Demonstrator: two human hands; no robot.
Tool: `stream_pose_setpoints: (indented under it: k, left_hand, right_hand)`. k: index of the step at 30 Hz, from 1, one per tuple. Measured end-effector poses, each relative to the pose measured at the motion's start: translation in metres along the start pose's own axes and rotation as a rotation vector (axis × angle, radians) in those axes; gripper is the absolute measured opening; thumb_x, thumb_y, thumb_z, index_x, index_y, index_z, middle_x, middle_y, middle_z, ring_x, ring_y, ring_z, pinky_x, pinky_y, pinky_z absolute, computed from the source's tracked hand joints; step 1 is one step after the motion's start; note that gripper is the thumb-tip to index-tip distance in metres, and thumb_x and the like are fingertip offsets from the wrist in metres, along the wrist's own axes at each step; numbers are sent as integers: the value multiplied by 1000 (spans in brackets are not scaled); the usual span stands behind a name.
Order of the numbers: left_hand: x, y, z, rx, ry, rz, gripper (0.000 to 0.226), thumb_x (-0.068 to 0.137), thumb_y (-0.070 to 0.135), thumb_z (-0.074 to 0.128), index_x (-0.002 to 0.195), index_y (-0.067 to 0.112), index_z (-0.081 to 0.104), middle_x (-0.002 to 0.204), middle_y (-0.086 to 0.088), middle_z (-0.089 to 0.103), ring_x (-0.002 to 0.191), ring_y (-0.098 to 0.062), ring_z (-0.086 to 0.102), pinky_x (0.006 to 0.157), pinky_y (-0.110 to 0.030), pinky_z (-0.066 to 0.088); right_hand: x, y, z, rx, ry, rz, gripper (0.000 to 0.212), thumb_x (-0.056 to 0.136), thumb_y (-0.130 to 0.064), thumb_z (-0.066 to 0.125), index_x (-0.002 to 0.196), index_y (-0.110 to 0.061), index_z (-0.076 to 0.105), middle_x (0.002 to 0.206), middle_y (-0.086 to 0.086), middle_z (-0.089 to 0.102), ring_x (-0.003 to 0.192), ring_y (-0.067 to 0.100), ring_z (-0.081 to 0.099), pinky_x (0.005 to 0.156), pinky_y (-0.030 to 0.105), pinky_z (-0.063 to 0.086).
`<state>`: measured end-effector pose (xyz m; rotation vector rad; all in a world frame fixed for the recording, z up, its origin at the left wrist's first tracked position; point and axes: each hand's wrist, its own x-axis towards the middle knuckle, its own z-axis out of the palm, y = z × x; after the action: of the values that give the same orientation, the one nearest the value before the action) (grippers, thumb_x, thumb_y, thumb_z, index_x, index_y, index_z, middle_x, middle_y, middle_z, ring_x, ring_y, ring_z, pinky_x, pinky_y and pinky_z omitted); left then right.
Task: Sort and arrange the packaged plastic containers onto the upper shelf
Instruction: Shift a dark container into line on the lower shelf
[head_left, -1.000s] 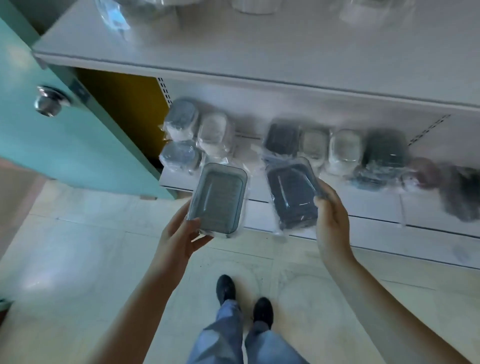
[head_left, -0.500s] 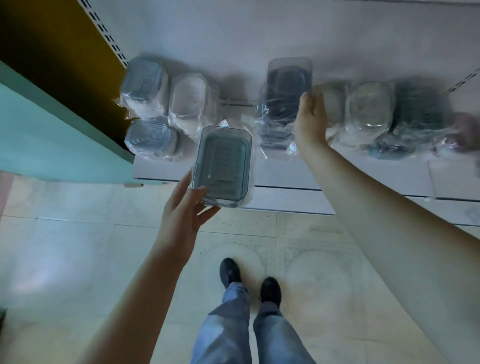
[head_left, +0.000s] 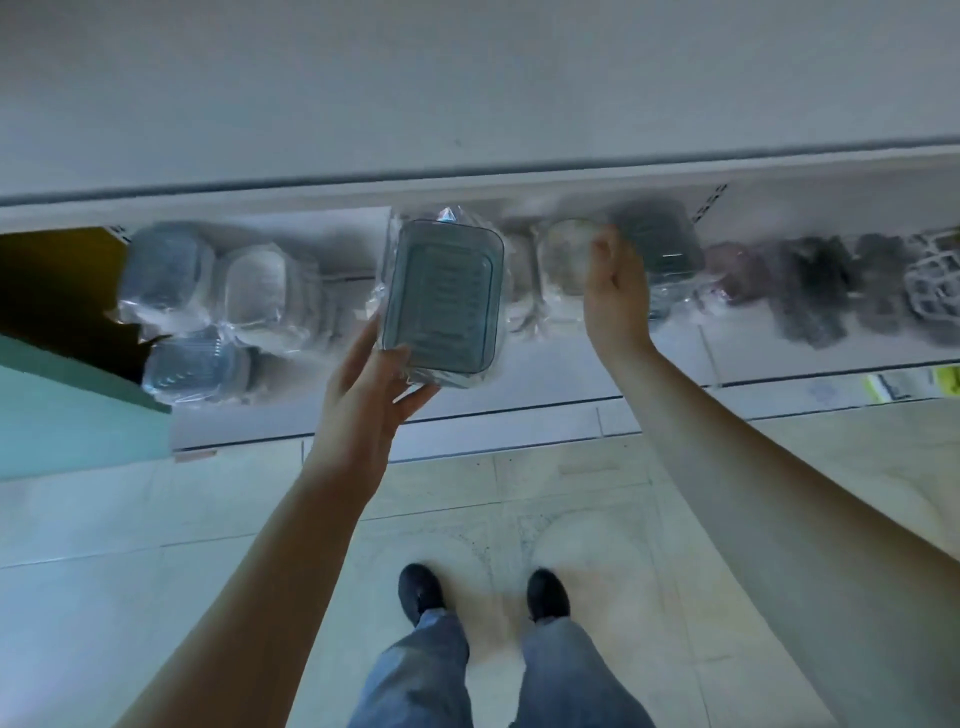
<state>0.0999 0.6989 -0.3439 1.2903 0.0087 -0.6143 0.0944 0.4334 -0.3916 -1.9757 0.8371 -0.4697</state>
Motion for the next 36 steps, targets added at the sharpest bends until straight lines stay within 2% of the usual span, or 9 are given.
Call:
stream_pose_setpoints:
  k: [5, 12, 19, 22, 27, 30, 32, 34, 36]
  left_hand:
    - [22, -24, 93, 2, -31, -26, 41, 103, 13, 48, 144, 20, 51, 127, -8, 68, 116, -28, 66, 101, -46, 52]
    - [62, -82, 218, 2, 68, -72, 40, 103, 19, 52, 142, 16, 50, 129, -10, 66, 119, -29, 65, 103, -49, 51]
    - [125, -127, 287, -23, 217, -96, 38, 100, 21, 57, 137, 14, 55, 124, -13, 67, 115, -30, 66, 100, -51, 52]
    - [150, -135, 302, 7, 250, -77, 40, 98, 24, 58, 137, 17, 54, 126, -11, 67, 116, -27, 66, 98, -49, 54]
    - [180, -136, 311, 117, 273, -42, 56, 89, 30, 59, 142, 17, 48, 129, -9, 63, 113, -21, 67, 90, -40, 59]
    - [188, -134, 313, 336, 280, 7, 44, 95, 26, 53, 138, 13, 49, 116, -2, 67, 99, -14, 70, 87, -36, 59]
    - [193, -133, 317, 535, 291, 46, 41, 95, 32, 52, 130, 10, 54, 101, -1, 67, 85, -12, 65, 78, -32, 56]
    - [197, -133, 318, 672, 304, 71, 42, 93, 40, 53, 115, 5, 61, 78, 1, 58, 68, -12, 50, 62, -27, 42]
    - [199, -131, 319, 786, 327, 62, 38, 89, 43, 54, 95, 7, 62, 67, 5, 45, 62, -16, 43, 55, -28, 33]
  right_hand:
    - [35, 37, -99, 95, 33, 55, 51, 104, -49, 34, 132, -12, 54, 137, 4, 54, 127, 15, 48, 114, 33, 32]
    - [95, 111, -183, -19, -125, -107, 46, 110, -31, 32, 135, 3, 50, 137, 19, 56, 125, 19, 49, 97, 16, 36]
    - [135, 175, -209, -113, -288, -145, 49, 110, -36, 31, 151, -11, 40, 153, 5, 44, 141, 13, 37, 94, -7, 15]
    - [138, 184, -210, -118, -308, -197, 46, 110, -34, 30, 143, -7, 47, 146, 11, 50, 137, 17, 42, 104, 8, 25]
    - [137, 196, -212, -119, -339, -229, 47, 109, -32, 29, 134, 0, 52, 133, 16, 58, 119, 12, 50, 97, 9, 32]
    - [136, 194, -205, -90, -370, -199, 48, 107, -36, 27, 110, 2, 56, 99, 16, 60, 98, 24, 54, 91, 34, 40]
    - [139, 192, -202, -83, -344, -207, 42, 105, -42, 24, 91, -13, 50, 80, -4, 48, 85, 16, 48, 84, 37, 40]
    - [140, 187, -201, -52, -319, -229, 29, 105, -44, 25, 93, -34, 50, 88, -17, 49, 95, 8, 48, 89, 27, 40]
    - [138, 183, -201, -40, -325, -231, 34, 108, -39, 30, 126, -28, 57, 121, -14, 57, 118, 4, 47, 100, 7, 30]
